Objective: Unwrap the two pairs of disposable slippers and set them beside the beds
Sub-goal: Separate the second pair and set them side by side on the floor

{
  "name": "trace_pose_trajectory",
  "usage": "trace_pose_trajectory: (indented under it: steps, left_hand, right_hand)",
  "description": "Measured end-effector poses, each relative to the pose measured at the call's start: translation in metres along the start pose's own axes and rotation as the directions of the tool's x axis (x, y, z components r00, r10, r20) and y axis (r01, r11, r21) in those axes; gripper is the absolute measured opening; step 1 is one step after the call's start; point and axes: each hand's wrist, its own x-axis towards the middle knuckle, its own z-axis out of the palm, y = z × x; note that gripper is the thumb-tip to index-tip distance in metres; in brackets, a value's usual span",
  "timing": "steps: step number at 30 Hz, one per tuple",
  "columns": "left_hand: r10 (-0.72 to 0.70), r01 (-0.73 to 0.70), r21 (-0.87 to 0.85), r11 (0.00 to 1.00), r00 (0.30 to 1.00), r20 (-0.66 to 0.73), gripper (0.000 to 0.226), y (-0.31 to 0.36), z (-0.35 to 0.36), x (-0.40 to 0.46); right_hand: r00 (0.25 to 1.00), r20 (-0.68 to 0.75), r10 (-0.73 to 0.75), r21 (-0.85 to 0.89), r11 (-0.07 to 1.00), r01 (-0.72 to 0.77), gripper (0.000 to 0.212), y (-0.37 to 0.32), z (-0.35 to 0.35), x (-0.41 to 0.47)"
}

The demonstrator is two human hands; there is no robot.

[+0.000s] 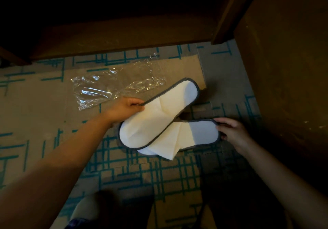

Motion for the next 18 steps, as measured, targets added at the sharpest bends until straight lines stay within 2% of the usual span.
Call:
trace_pose_trajectory:
  steps: [3,5,6,8,9,11,14,16,18]
  left_hand:
    - [-0.046,0.056,-0.099,0.993,0.994,0.101,0.025,-0.002,0.001,0.013]
    - [-0.033,0.04,-0.053,0.998,0.992,0.123,0.027,0.002,0.005,0.023]
    - [-0.013,0.01,0.024,1.0,0.993,0.117,0.03,0.005,0.008,0.028]
    - [0.059,-0.065,0.178,0.982,0.998,0.037,0.039,0.009,0.016,0.038]
    - [0.092,-0.085,0.179,0.98,0.995,-0.032,0.044,0.01,0.02,0.041]
    - [0.128,-0.117,0.064,0.991,0.966,-0.223,0.046,0.01,0.027,0.041]
    - [0.133,-0.173,-0.043,0.984,0.871,-0.474,0.04,-0.006,0.034,0.024]
    - [0.077,-0.129,-0.059,0.99,0.837,-0.542,0.038,-0.027,0.044,0.003]
    - [0.06,-0.03,0.065,0.997,0.852,-0.52,0.045,-0.048,0.059,-0.017]
  right_hand:
    - [0.999,0.039,0.004,-0.039,0.999,-0.002,0.03,0.001,-0.002,-0.003]
    - [0.998,0.061,0.009,-0.04,0.999,-0.006,0.03,0.004,0.0,-0.006]
    - [0.998,0.064,0.008,-0.04,0.999,-0.006,0.03,0.006,0.001,-0.007]
    - [0.998,0.057,0.01,-0.041,0.999,-0.008,0.029,0.009,0.003,-0.009]
    - [0.999,0.049,0.013,-0.044,0.999,-0.011,0.028,0.01,0.003,-0.01]
    - [0.999,0.036,0.022,-0.049,0.999,-0.02,0.028,0.009,0.003,-0.011]
    - [0.999,0.025,0.019,-0.06,0.998,-0.018,0.027,0.006,0.004,-0.011]
    - [1.0,0.012,0.008,-0.079,0.997,-0.007,0.028,0.005,0.006,-0.011]
    - [1.0,0.003,0.001,-0.097,0.995,0.0,0.029,0.003,0.007,-0.011]
